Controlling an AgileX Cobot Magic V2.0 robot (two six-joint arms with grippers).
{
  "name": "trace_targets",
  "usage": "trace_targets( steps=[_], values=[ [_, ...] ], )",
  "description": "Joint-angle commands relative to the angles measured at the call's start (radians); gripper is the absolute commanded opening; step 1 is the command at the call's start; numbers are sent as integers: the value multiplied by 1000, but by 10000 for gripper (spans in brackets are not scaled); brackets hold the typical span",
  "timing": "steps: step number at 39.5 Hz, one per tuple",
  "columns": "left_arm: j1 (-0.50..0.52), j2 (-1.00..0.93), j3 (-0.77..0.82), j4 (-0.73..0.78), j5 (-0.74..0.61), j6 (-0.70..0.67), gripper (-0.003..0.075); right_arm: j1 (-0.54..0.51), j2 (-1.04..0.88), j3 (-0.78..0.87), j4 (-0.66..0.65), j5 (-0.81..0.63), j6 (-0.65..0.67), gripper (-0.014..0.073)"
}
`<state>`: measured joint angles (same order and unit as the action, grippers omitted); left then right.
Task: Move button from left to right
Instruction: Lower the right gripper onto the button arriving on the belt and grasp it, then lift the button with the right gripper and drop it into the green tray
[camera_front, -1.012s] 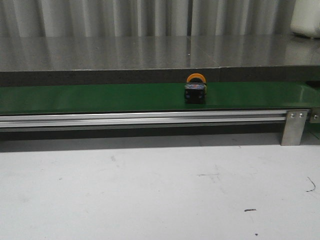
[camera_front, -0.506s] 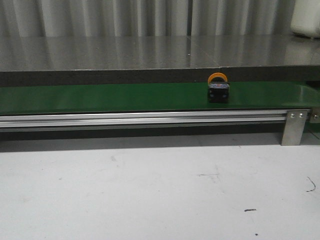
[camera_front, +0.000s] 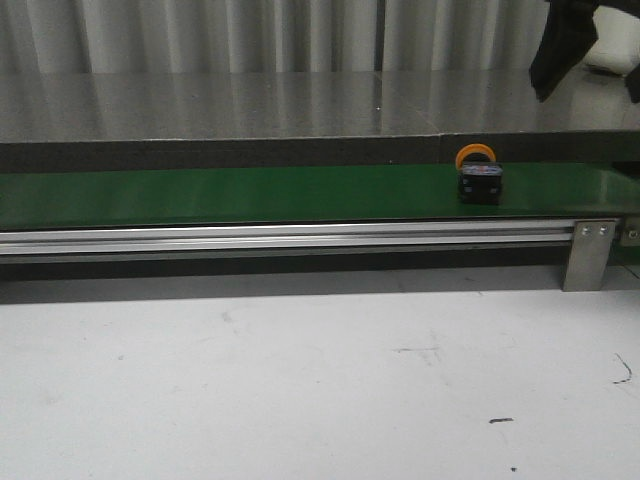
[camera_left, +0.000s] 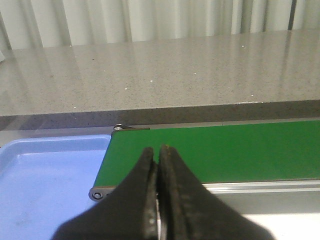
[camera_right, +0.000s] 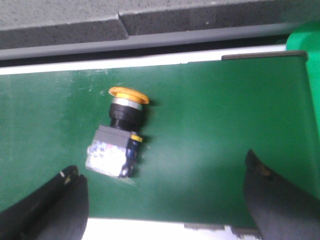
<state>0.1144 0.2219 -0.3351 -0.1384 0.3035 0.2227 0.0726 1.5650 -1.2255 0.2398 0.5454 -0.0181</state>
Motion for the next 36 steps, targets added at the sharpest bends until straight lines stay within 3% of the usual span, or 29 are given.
trace_targets(
  steps=[1,25,29,36],
  values=[
    [-7,8,-25,-10,-79,-1,-21,9,27,-87,14,-16,-1,644],
    [-7,8,-25,-10,-79,-1,-21,14,252,-221,37,28,-1,632],
    [-7,8,-25,-10,-79,-1,-21,14,252,-222,37,27,-1,535],
    [-7,8,-25,-10,-79,-1,-21,14,252,-222,37,28,-1,272]
  ],
)
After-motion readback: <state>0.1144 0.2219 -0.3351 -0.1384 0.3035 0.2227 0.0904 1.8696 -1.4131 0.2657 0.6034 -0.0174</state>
